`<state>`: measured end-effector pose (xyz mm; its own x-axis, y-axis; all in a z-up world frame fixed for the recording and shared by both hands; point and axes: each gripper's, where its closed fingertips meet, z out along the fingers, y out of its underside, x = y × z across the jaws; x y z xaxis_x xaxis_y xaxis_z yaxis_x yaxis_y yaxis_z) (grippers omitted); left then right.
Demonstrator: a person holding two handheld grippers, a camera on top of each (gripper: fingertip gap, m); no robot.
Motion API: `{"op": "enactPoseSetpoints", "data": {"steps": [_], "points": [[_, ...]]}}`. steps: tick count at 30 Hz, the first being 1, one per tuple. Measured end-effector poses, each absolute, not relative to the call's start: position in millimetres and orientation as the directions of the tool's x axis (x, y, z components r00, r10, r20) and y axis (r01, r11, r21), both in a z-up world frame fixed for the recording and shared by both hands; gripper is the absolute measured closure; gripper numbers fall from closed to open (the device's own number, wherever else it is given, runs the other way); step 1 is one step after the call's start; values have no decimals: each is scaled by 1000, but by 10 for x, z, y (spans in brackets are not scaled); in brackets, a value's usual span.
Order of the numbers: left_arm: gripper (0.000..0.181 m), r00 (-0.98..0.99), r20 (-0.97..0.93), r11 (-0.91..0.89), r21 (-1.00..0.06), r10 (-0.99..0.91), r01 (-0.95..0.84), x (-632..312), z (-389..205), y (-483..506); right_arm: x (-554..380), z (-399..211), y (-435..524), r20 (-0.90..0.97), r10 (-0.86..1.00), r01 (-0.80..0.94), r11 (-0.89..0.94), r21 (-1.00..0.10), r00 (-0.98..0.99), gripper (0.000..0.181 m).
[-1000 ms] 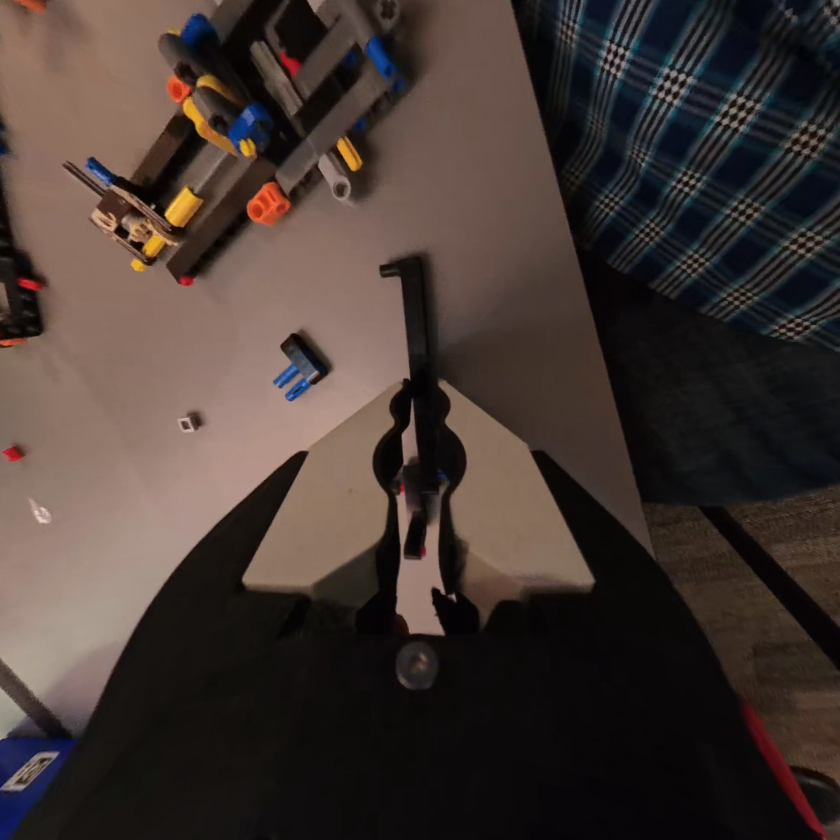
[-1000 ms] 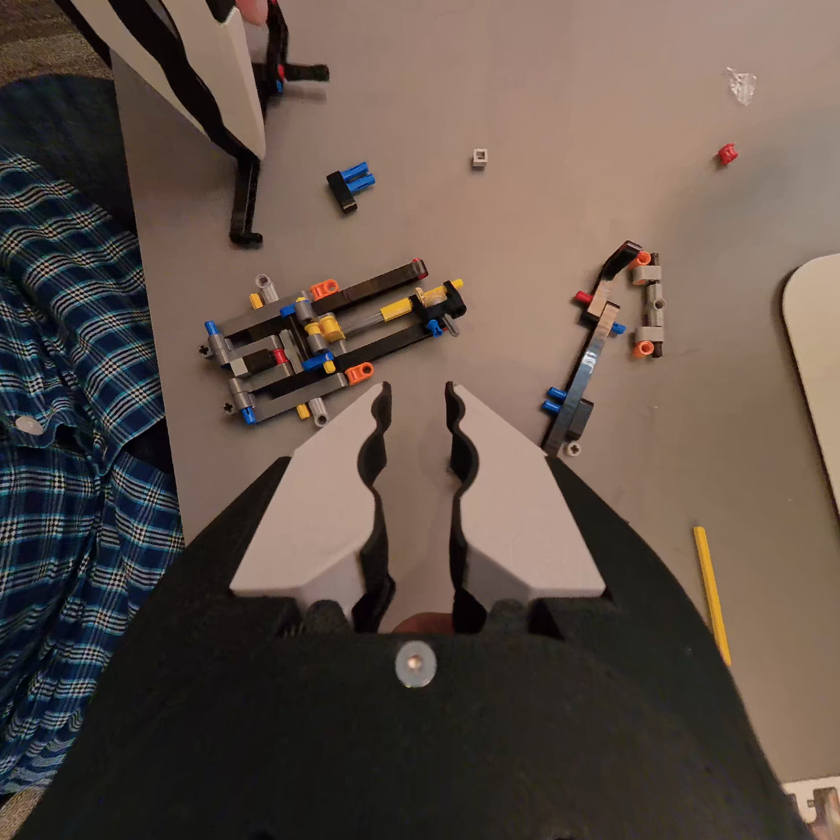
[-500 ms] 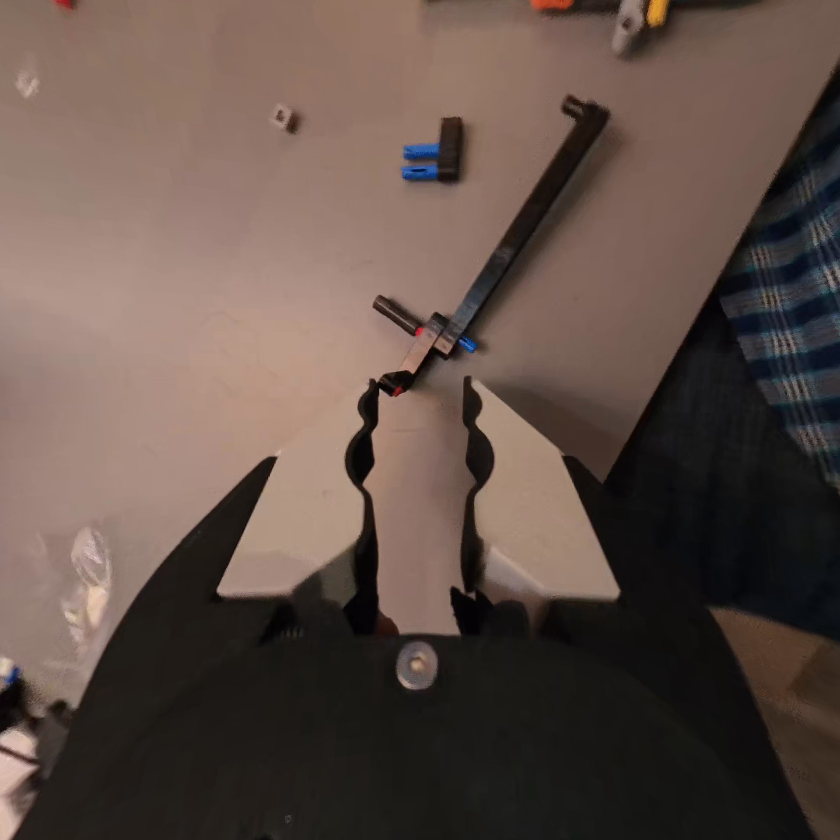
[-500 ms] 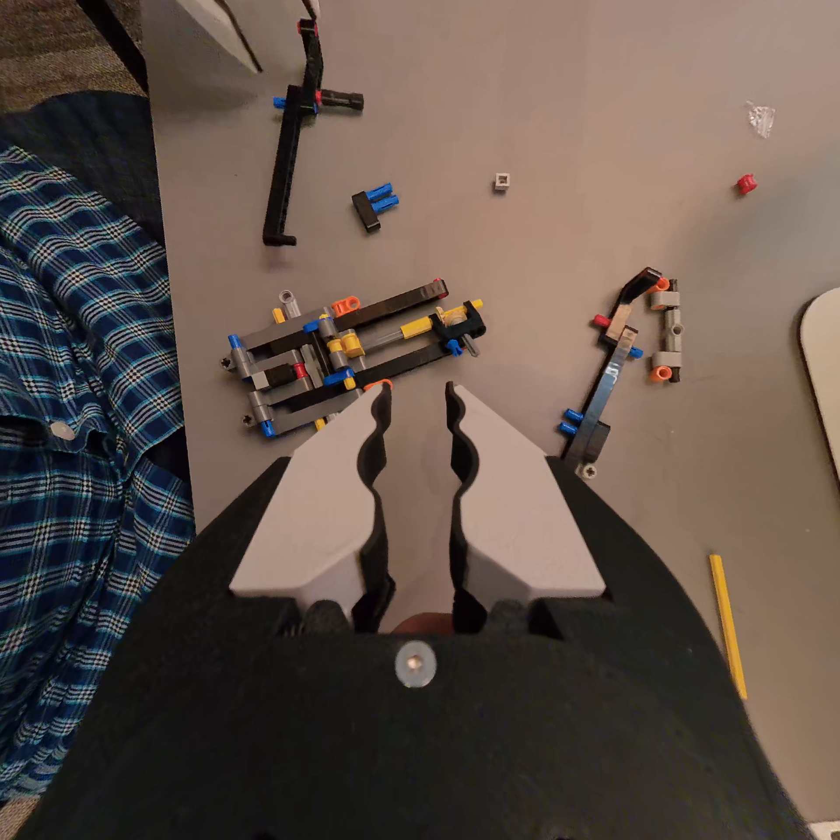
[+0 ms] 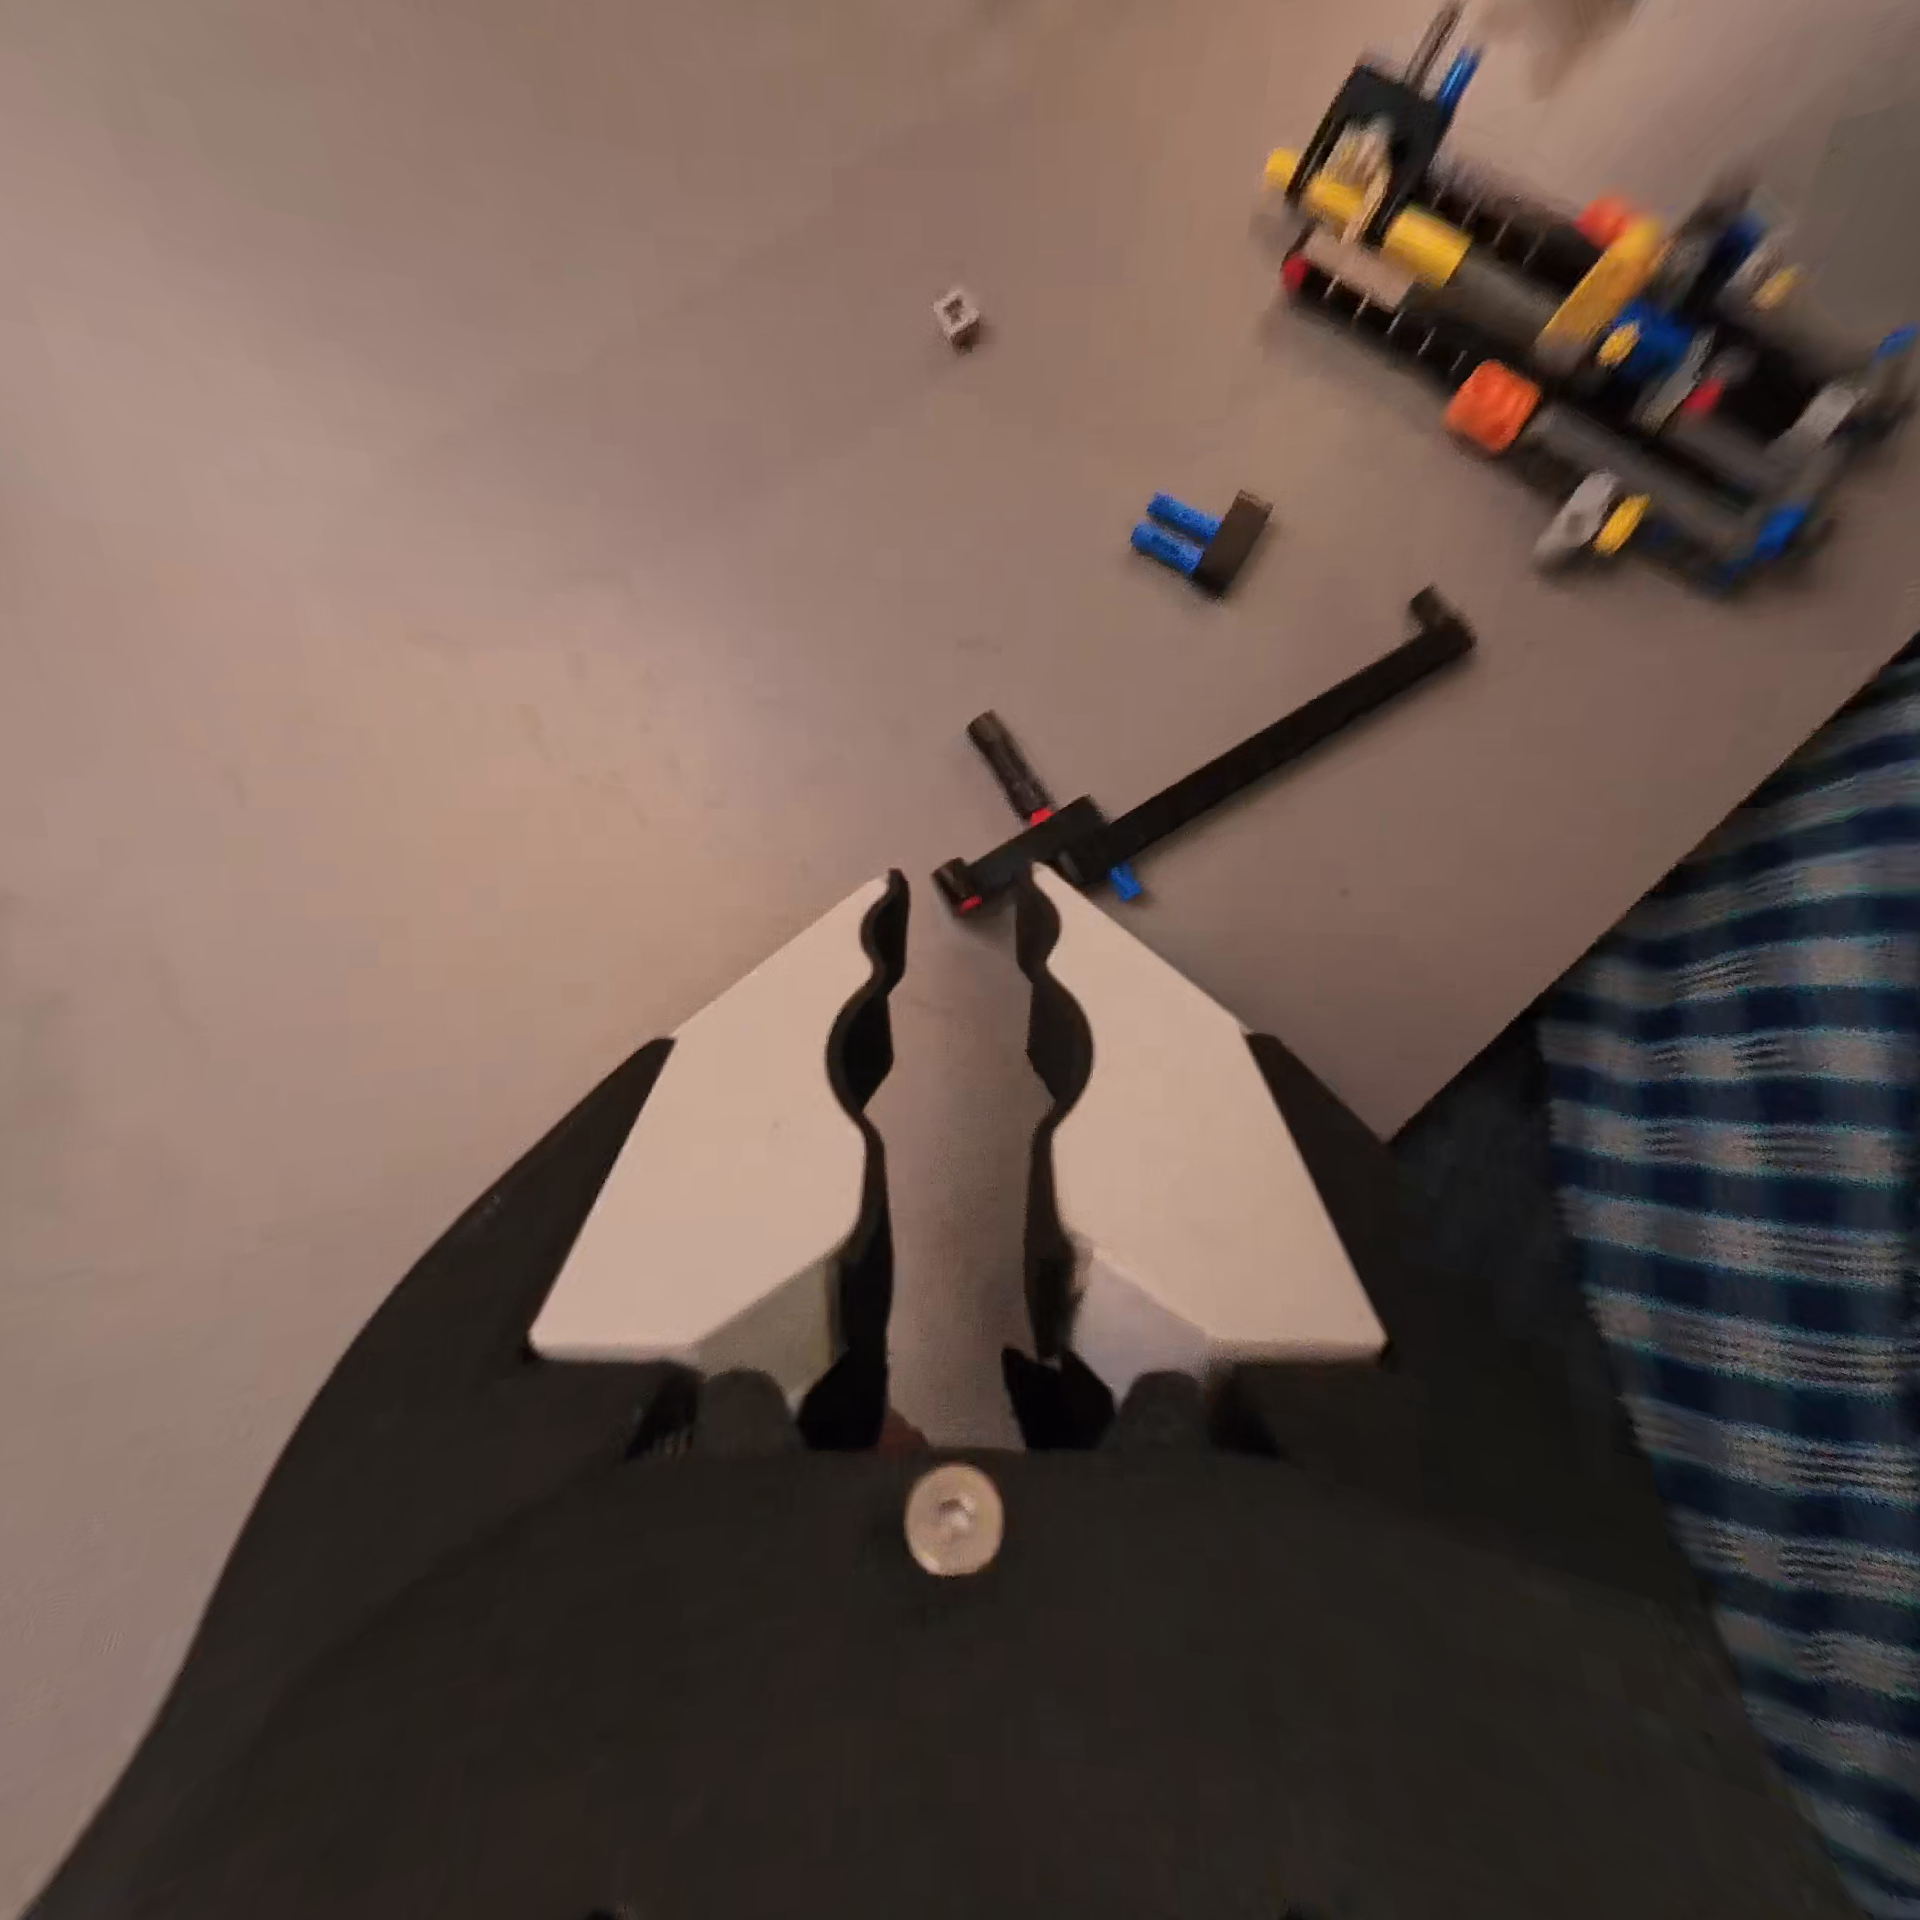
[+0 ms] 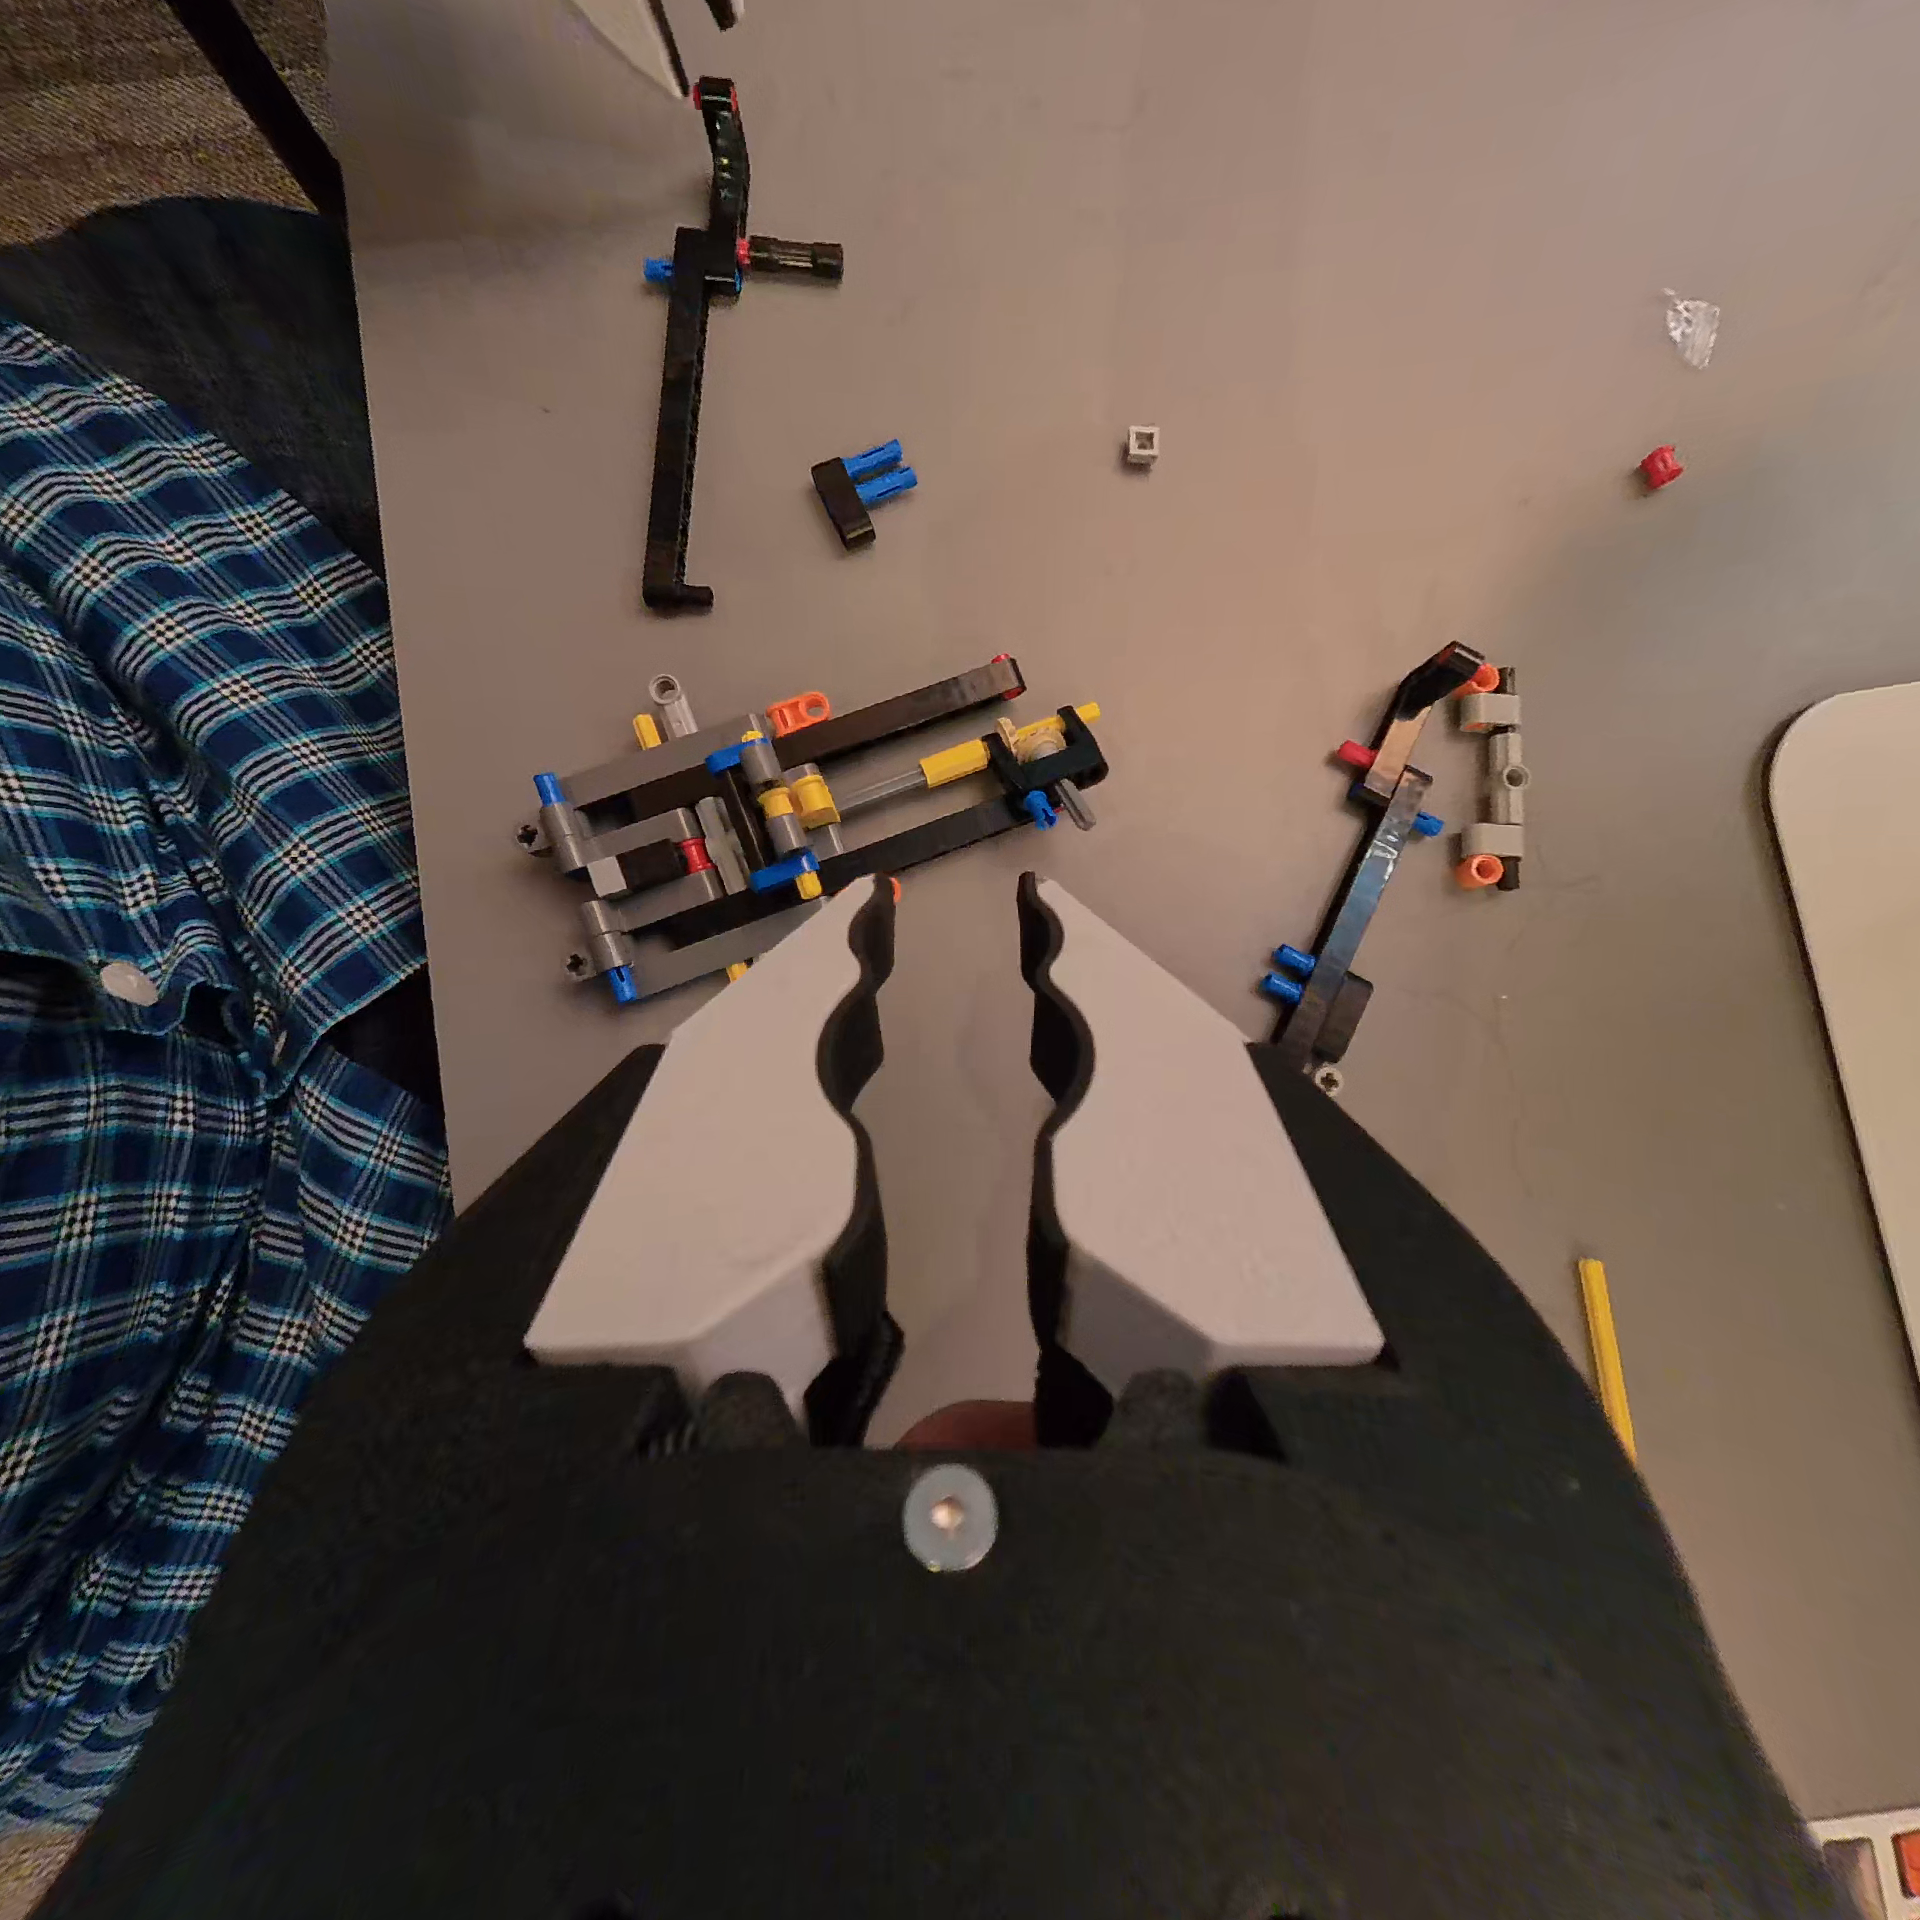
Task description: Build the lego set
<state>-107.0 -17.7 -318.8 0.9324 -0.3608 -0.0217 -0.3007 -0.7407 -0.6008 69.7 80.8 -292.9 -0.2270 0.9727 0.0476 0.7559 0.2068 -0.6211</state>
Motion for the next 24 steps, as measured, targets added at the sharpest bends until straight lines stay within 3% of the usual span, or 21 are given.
{"op": "enactPoseSetpoints", "data": {"steps": [3, 11, 15, 24], "points": [[155, 955, 43, -761, -615, -292, -206, -1042, -3224, -165, 695, -2913, 809, 50, 973, 753, 207, -624, -226, 160], [174, 965, -9, -774, -595, -263, -216, -1060, -3334, -96, 694, -2932, 795, 49, 971, 754, 213, -621, -234, 160], [175, 965, -7, -758, -618, -263, -211, -1085, -3279, -37, 701, -2923, 815, 49, 972, 752, 208, -625, -229, 160], [176, 930, -104, -655, -682, -353, -325, -1069, -2801, 407, 732, -2924, 879, 43, 977, 754, 190, -629, -210, 160]]}}
